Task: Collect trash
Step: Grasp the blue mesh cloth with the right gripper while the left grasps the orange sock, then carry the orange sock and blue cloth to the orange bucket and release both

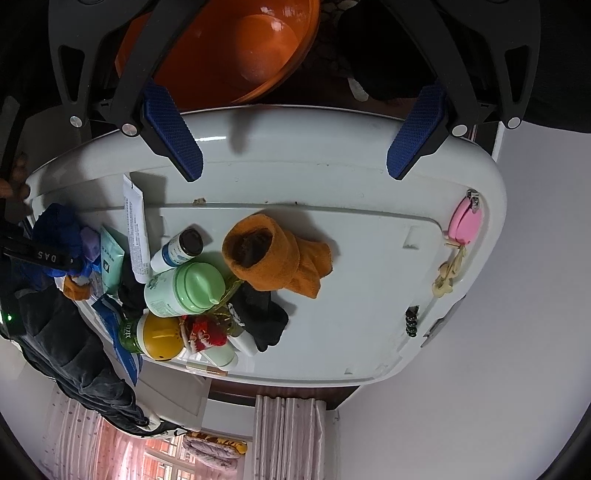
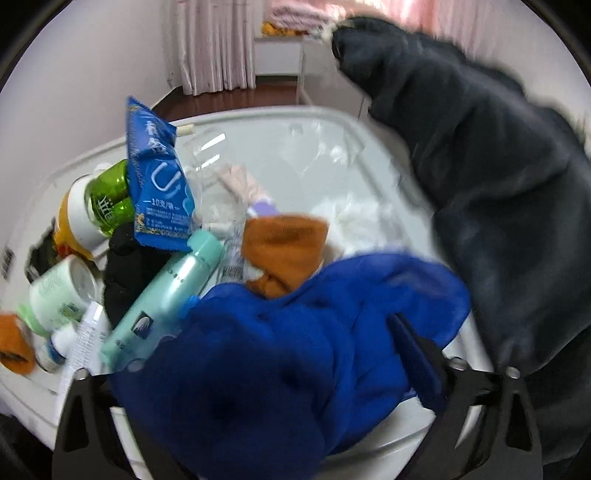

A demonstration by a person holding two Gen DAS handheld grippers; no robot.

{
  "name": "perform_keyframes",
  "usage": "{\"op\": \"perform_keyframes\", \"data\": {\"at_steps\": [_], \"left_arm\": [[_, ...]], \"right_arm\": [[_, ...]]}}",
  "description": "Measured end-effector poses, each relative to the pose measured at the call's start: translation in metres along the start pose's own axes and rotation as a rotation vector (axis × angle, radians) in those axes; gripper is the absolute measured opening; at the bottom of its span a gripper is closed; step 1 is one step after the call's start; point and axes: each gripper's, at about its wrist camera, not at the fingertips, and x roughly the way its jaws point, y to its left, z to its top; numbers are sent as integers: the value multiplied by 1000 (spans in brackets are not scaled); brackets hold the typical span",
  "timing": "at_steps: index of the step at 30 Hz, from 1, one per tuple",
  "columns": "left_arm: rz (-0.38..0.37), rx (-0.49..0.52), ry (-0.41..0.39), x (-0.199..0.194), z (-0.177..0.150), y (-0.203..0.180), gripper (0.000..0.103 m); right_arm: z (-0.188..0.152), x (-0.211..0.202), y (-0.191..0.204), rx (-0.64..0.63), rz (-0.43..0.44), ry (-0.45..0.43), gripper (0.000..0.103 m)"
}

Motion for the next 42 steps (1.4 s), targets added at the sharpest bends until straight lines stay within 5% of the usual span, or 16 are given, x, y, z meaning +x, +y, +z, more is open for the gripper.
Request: {"op": "perform_keyframes", "data": {"at_steps": [5, 14, 21, 22, 23, 25, 27, 32, 36, 42], "left_arm": [[17, 4, -10, -3, -1, 1, 97], [-23, -14, -28, -8, 14, 0, 97], [83, 19, -8, 50, 45, -27, 96], [113, 18, -1, 60, 48, -27, 89], [136, 16, 16, 73, 50, -26, 67], [88, -13, -11, 72, 53, -21, 42], [94, 19, 10, 68, 54, -24, 30], [9, 83, -53, 1, 46, -28, 27], [-92, 189, -120, -72, 24, -31, 27], [-182, 301, -9, -101, -30, -35, 28]], "right_arm": [[-8, -7, 2, 1, 69, 27, 46], [-10, -116, -20, 44, 227, -199, 46], [-16, -103, -30, 53, 252, -203, 48], [-16, -102, -29, 49, 253, -203, 48], [-18, -106, -29, 41, 250, -206, 49], [-18, -107, -27, 23, 240, -215, 49], [-18, -106, -24, 13, 251, -213, 49], [-29, -121, -17, -33, 277, -225, 49], [-55, -155, 0, -101, 397, -199, 49], [-103, -175, 29, -190, 535, -35, 51]]}}
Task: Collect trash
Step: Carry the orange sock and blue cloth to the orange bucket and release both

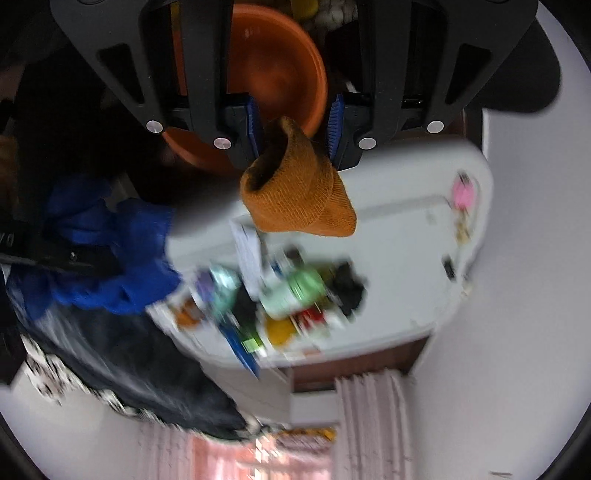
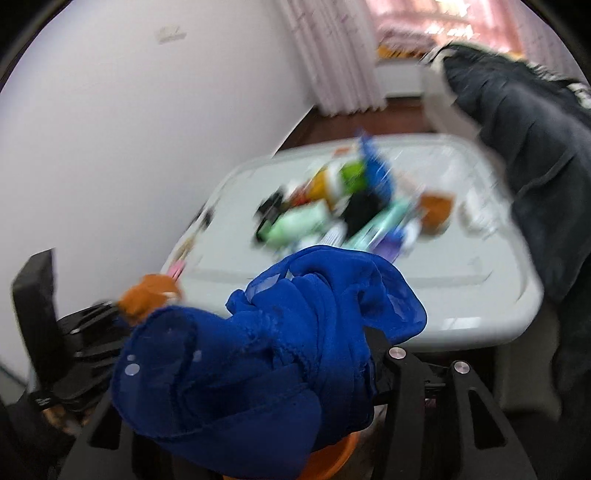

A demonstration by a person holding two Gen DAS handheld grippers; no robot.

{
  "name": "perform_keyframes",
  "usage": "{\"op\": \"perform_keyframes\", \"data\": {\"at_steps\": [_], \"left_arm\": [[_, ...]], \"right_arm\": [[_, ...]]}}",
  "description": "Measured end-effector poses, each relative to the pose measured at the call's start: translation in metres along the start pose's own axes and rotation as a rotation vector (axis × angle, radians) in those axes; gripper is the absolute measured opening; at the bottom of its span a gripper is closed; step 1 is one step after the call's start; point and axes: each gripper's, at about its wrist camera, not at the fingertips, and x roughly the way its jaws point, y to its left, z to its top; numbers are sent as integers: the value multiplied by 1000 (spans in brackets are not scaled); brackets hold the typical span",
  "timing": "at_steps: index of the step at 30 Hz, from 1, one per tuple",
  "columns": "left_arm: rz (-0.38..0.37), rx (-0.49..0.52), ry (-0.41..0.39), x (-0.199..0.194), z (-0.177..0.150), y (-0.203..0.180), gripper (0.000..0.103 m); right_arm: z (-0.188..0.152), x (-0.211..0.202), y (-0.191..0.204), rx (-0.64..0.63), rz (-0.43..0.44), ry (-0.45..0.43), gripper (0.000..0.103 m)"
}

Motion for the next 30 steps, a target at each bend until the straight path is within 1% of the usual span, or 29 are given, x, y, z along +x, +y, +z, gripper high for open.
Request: {"op": "perform_keyframes", "data": {"at_steps": [2, 3, 4, 5, 6, 7, 9, 11, 14, 18, 21, 22, 24, 26, 28, 30], "left_arm": [[-24, 35, 40, 5, -16, -7, 29], [-30, 47, 58, 8, -24, -8, 30], [-47, 66, 94, 14, -31, -10, 39], [-63, 69, 120, 18, -35, -10, 57], [-75, 69, 142, 21, -39, -9, 69], [-68, 72, 161, 25, -43, -9, 83], [-70, 71, 174, 30, -44, -7, 84], [-79, 64, 188, 34, -42, -4, 84], [-77, 53, 195, 36, -42, -1, 84], [-78, 43, 177, 36, -39, 3, 84], [-66, 48, 160, 39, -34, 4, 84], [-60, 49, 154, 40, -31, 4, 84], [-52, 43, 139, 43, -26, 4, 84], [-49, 34, 122, 45, -22, 6, 84], [-45, 25, 114, 48, -19, 9, 84], [-56, 19, 98, 50, -17, 11, 84]], "right_arm": [[-16, 7, 11, -17, 22, 70, 52], [-21, 10, 14, -26, 24, 89, 54], [-27, 16, 18, -39, 26, 125, 56], [-32, 24, 18, -40, 31, 169, 64], [-35, 30, 17, -29, 35, 203, 72], [-37, 37, 13, -13, 41, 226, 74], [-41, 48, 7, 0, 35, 248, 76], [-43, 63, -2, 29, 57, 305, 76], [-38, 67, -9, 62, 66, 320, 76], [-16, 60, -13, 56, 38, 254, 76], [8, 71, -16, 71, 6, 200, 76], [20, 78, -14, 65, -26, 183, 75], [40, 98, -7, 29, -98, 163, 68], [55, 120, -2, -2, -148, 169, 64], [68, 144, -3, -6, -199, 188, 58], [76, 174, -9, 27, -248, 234, 48]]}}
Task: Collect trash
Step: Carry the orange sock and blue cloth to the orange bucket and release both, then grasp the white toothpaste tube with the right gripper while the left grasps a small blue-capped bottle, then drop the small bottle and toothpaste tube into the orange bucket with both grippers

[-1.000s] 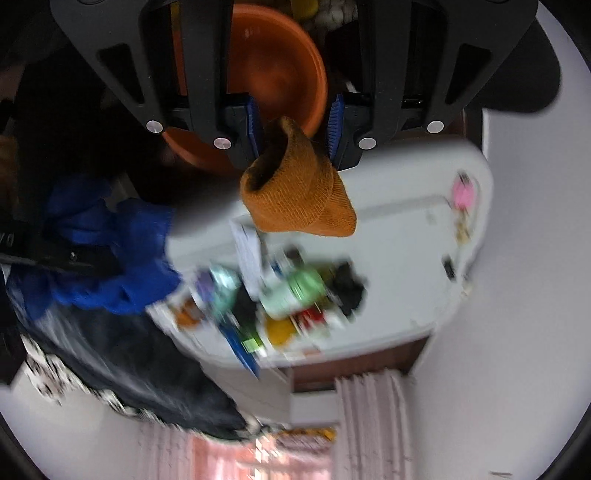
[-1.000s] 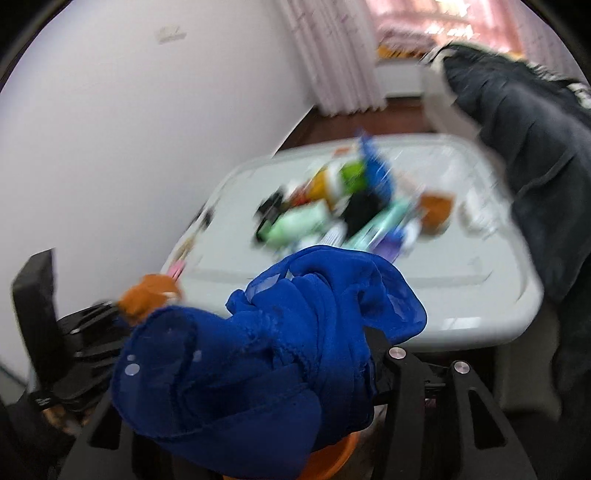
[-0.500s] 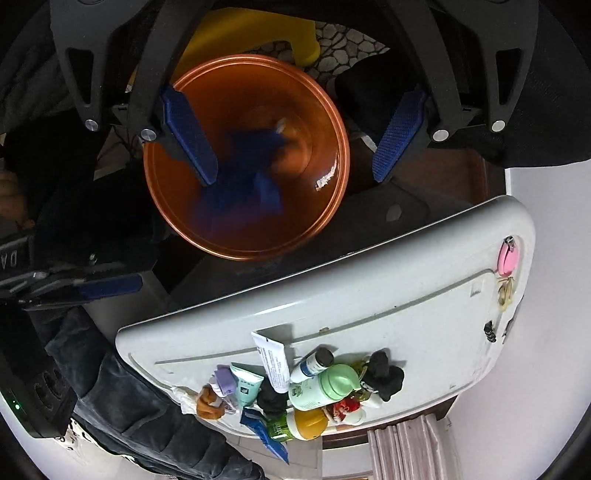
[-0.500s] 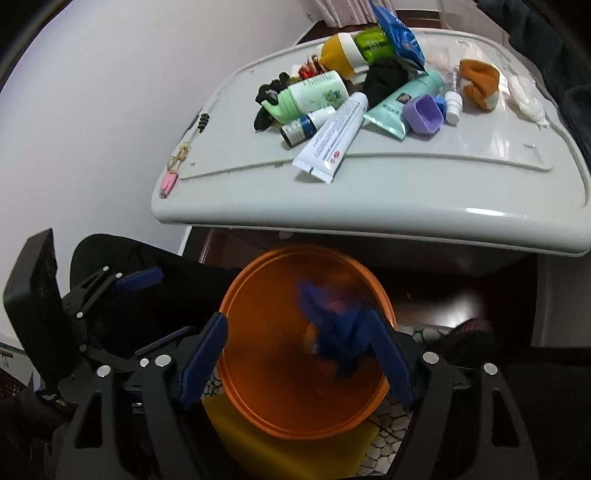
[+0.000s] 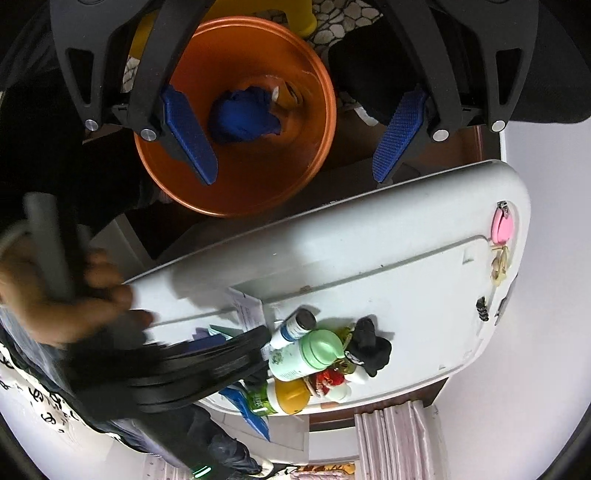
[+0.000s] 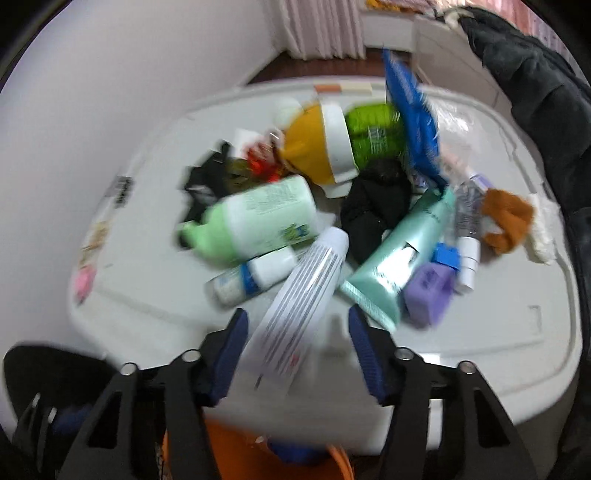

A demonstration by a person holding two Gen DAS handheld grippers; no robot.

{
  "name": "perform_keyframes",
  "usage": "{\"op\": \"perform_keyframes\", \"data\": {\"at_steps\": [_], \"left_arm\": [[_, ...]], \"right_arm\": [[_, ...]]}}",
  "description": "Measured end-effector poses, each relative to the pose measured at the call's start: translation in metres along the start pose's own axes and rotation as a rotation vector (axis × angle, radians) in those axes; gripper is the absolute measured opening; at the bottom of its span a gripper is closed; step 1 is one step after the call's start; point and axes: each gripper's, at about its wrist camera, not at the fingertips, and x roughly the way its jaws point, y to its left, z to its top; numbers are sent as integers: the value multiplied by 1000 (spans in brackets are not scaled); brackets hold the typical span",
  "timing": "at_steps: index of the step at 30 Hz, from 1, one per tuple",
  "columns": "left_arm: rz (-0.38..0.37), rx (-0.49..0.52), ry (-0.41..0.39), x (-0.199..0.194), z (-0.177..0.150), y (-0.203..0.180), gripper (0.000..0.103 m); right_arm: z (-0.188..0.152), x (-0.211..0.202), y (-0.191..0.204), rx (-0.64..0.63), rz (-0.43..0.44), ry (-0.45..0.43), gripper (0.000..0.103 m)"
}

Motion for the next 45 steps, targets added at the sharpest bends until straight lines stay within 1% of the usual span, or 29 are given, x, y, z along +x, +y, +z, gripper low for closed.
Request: {"op": "perform_keyframes", "data": {"at_steps": [1, 2, 3, 4, 5, 6, 8, 9, 11, 13, 16, 18, 19, 22, 25, 26, 27, 28, 29, 31, 32, 33, 34, 35, 37, 40, 45], "left_arm": [[-6, -8, -1, 1, 1, 2, 84], [-10, -12, -1, 1, 1, 4, 84], [-10, -17, -1, 1, 1, 5, 84], [-8, -21, -1, 2, 1, 6, 84], [-6, -24, 1, 3, 1, 7, 84], [-3, -26, 2, 3, 2, 7, 84], [4, -29, -3, 1, 1, 6, 84], [4, -28, -7, 1, 2, 5, 84], [10, -19, -13, 3, 6, 3, 84], [23, -7, -13, 8, 15, 0, 84], [62, 19, -36, 25, 43, -6, 84], [86, 28, -52, 40, 62, -8, 84], [96, 29, -56, 47, 71, -8, 84], [105, 5, -47, 79, 101, -7, 84], [120, -19, -22, 108, 119, -3, 84], [132, -23, -11, 115, 122, -1, 79], [123, -32, -13, 121, 124, 1, 76], [92, -52, -33, 122, 126, 5, 64], [87, -72, -42, 123, 127, 8, 57], [85, -59, -60, 121, 124, 8, 50], [81, -56, -66, 119, 120, 7, 39], [68, -54, -72, 114, 116, 6, 38], [55, -57, -78, 110, 111, 4, 33], [44, -57, -80, 106, 108, 2, 26], [33, -53, -98, 93, 99, -3, 23], [38, -33, -122, 82, 94, -6, 23], [36, -57, -104, 91, 96, 2, 23]], "right_arm": [[6, 16, -1, 31, -12, 31, 47], [12, 17, 1, 29, -36, 5, 46], [16, 20, 5, 9, -74, 3, 40], [20, 24, 12, -34, -133, 8, 37], [21, 23, 16, -52, -147, -5, 31], [20, 22, 18, -64, -156, -8, 29], [14, 15, 25, -136, -206, -30, 28], [12, 13, 23, -138, -195, -28, 28], [8, 3, 9, -93, -121, -26, 28], [2, -20, -8, -61, -36, -61, 28], [-6, -61, -34, -31, 16, -129, 28], [-10, -77, -48, -8, 29, -164, 28], [-13, -89, -61, 19, 29, -193, 28], [-26, -103, -91, 93, 47, -234, 29], [-28, -97, -104, 137, 71, -255, 29], [-28, -96, -104, 143, 76, -257, 29], [-30, -95, -106, 148, 82, -256, 29], [-30, -92, -105, 151, 83, -252, 29], [-32, -90, -105, 154, 82, -250, 29], [-32, -90, -106, 165, 90, -250, 29], [-31, -90, -105, 164, 90, -253, 29], [-32, -91, -104, 160, 88, -256, 29], [-32, -91, -101, 150, 82, -259, 29], [-33, -91, -98, 143, 77, -262, 29], [-34, -90, -94, 129, 74, -262, 29], [-35, -86, -88, 112, 64, -257, 29], [-35, -80, -83, 103, 59, -251, 29]]}}
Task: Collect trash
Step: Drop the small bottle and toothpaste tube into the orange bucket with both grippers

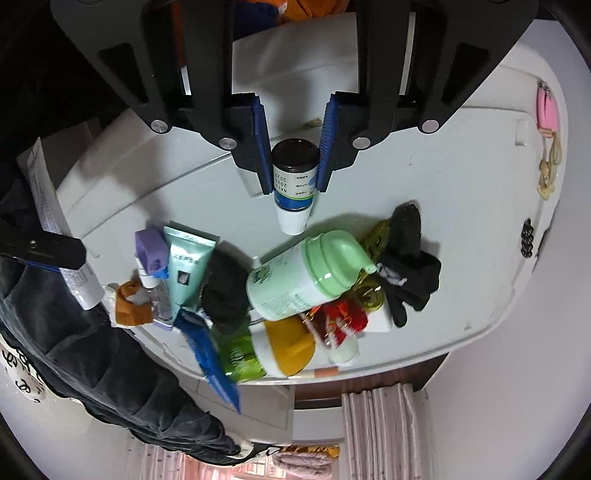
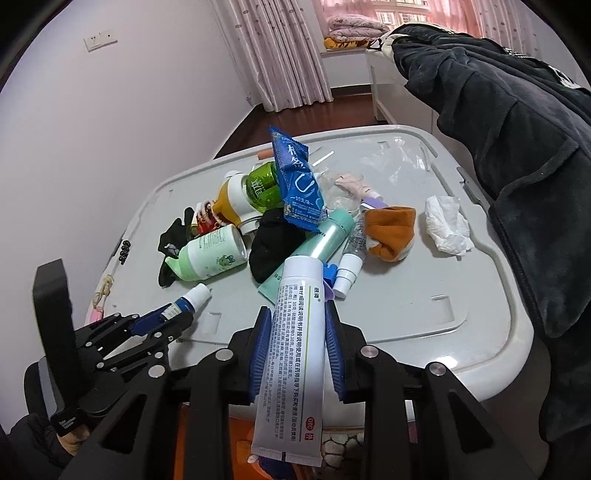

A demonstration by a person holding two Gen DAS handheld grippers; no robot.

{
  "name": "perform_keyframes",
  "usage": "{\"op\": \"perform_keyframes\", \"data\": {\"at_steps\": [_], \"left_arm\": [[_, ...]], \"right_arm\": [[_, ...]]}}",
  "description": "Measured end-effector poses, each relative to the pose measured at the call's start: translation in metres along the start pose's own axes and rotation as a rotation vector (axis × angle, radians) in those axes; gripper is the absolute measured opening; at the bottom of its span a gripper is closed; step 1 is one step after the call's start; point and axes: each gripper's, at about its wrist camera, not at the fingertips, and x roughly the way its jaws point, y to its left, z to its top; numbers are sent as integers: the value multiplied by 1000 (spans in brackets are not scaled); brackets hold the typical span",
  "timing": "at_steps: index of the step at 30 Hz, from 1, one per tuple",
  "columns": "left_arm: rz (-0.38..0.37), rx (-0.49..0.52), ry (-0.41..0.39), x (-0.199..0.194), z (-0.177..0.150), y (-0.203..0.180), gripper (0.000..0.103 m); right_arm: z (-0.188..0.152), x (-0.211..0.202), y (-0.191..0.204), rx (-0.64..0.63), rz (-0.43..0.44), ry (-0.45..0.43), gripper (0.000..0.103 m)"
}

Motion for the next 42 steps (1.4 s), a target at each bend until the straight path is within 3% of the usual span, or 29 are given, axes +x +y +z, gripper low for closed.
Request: {"op": "perform_keyframes", "data": {"at_steps": [6, 11, 16, 22, 23, 24, 25, 26, 29, 36, 42], "left_arm": [[-13, -9, -35, -35, -5, 3, 23], [-38, 32, -63, -91, -30, -3, 23], [-62, 39, 17, -119, -71, -8, 23], [-92, 65, 134, -114, -109, -14, 24], [-88, 61, 162, -107, -114, -14, 30], [-89, 52, 179, -103, -116, -12, 38], [-102, 32, 207, -95, -119, -9, 61], [-100, 14, 225, -91, -120, -7, 71], [-123, -12, 230, -89, -120, -1, 71], [-114, -8, 198, -84, -110, 1, 80], [-117, -26, 174, -78, -95, 3, 80]], "right_arm": [[-5, -13, 8, -19, 19, -17, 29], [-40, -35, 29, -73, 127, 49, 29], [-84, -41, 51, -139, 194, 188, 29], [-115, -33, 73, -219, 195, 286, 32], [-117, -29, 76, -227, 188, 299, 36], [-119, -25, 76, -234, 176, 306, 49], [-120, -18, 77, -247, 142, 306, 53], [-119, -14, 75, -252, 119, 299, 53], [-102, -12, 60, -226, 70, 253, 52], [-24, 17, 22, -175, -99, 123, 52], [13, 72, 8, -165, -135, 186, 46]]}}
